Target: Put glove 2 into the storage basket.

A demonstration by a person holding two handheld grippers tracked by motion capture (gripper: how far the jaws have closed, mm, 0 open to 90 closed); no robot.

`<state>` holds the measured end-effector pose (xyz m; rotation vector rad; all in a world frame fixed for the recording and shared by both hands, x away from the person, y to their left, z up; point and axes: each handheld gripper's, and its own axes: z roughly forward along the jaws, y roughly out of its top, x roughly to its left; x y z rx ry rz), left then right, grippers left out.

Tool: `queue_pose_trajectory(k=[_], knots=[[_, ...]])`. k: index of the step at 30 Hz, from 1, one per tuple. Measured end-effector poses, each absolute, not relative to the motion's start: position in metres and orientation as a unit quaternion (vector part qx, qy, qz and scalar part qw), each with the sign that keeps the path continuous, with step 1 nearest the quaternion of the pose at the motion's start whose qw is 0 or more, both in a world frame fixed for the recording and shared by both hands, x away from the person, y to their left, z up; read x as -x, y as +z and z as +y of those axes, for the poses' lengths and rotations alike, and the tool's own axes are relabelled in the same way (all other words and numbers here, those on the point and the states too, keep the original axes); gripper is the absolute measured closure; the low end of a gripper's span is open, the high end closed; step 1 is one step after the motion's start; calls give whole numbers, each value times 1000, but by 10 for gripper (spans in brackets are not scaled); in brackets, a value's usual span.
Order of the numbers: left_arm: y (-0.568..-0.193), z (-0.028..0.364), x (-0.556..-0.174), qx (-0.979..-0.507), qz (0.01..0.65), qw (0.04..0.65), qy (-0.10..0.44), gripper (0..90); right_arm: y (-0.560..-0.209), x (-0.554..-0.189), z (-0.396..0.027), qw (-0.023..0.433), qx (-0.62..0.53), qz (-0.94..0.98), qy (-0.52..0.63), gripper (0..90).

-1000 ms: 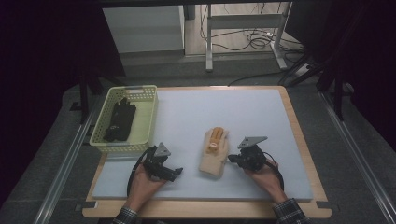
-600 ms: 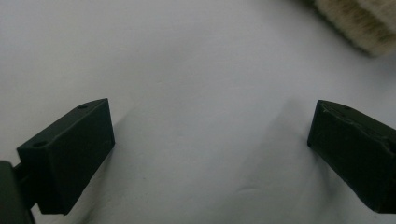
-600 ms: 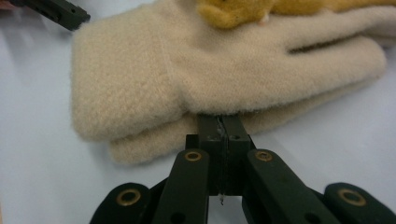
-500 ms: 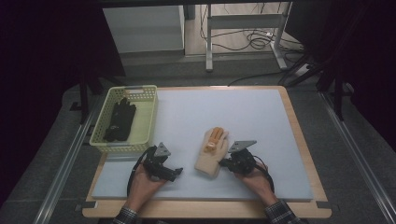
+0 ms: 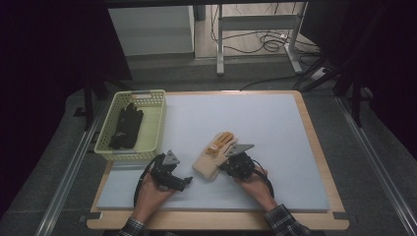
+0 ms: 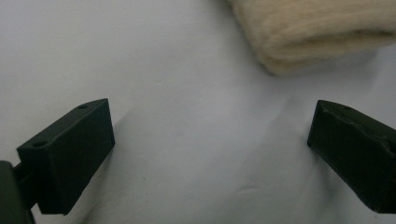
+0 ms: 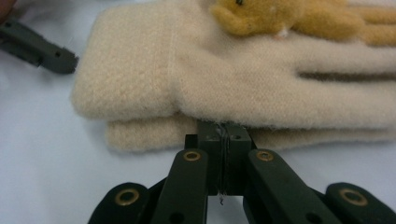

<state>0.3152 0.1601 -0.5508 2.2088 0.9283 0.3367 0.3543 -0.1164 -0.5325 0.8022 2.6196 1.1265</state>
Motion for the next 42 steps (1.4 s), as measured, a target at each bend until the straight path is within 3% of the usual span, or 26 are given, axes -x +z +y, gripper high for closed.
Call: queue_pose_trajectory(k=[9, 28, 42], knots=[[-551, 160, -315, -854, 359, 353, 130, 7, -535, -358, -107, 102, -268, 878, 383, 845], [-551, 161, -316, -853, 362, 355, 126, 26, -506, -349, -143, 141, -279, 869, 383, 445], [-551, 162, -315, -848, 370, 356, 129, 54, -499, -350, -179, 158, -307, 856, 386, 221]])
